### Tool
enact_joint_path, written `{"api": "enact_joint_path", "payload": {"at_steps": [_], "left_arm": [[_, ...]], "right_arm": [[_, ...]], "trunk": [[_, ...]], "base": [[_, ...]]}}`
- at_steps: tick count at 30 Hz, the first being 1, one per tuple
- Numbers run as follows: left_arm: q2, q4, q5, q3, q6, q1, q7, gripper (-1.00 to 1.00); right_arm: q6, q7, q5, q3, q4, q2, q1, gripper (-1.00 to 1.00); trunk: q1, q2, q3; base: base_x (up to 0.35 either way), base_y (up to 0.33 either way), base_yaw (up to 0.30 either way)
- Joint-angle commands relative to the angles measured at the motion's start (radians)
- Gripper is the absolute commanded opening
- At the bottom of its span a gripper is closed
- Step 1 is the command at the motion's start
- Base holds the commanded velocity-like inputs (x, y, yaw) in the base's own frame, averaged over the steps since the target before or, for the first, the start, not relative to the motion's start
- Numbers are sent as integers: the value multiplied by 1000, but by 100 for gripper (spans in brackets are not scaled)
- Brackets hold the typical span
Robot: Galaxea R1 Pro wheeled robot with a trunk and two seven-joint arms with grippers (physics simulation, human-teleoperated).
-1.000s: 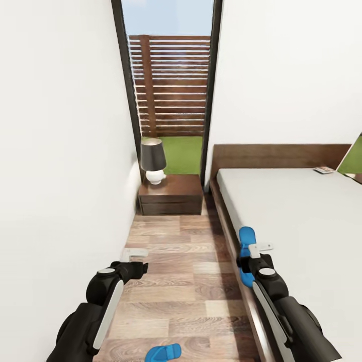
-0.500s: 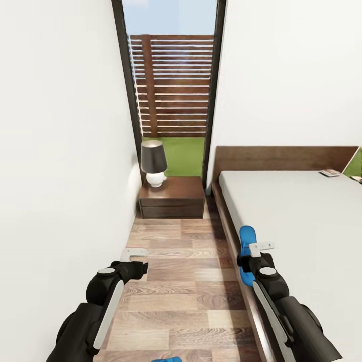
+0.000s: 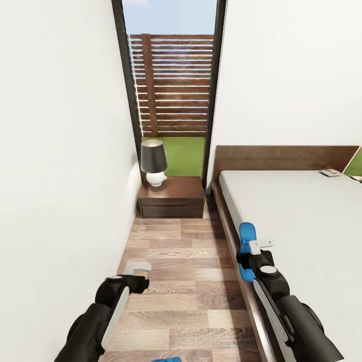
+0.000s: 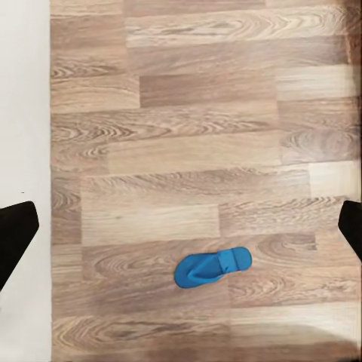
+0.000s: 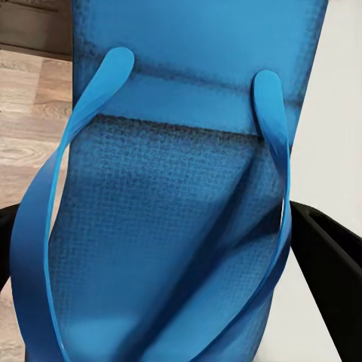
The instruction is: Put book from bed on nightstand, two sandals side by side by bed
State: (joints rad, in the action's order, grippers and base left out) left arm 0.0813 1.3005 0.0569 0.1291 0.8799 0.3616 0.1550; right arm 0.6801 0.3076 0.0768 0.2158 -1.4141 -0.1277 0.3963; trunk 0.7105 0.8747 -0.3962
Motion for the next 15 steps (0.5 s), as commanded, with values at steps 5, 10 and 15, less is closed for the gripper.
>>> {"api": "enact_joint_path", "payload": {"at_steps": [5,10,15], "left_arm": [[1,-232,5,-2,4,93,9,100],[1,-287,8,-29,5,137,8,100],[3,-266,10,-35,4,142,9,100]], "right_arm": [[4,11,8,4,-3,-1,1,-100],[4,17,8,5,-2,-1,1,-100],[4,20,8,5,-2,-1,1,-100]], "trunk": [[19,36,-17],[39,71,-33],[58,106,-48]], "base": [[0,0,0],[0,0,0],[0,0,0]]}}
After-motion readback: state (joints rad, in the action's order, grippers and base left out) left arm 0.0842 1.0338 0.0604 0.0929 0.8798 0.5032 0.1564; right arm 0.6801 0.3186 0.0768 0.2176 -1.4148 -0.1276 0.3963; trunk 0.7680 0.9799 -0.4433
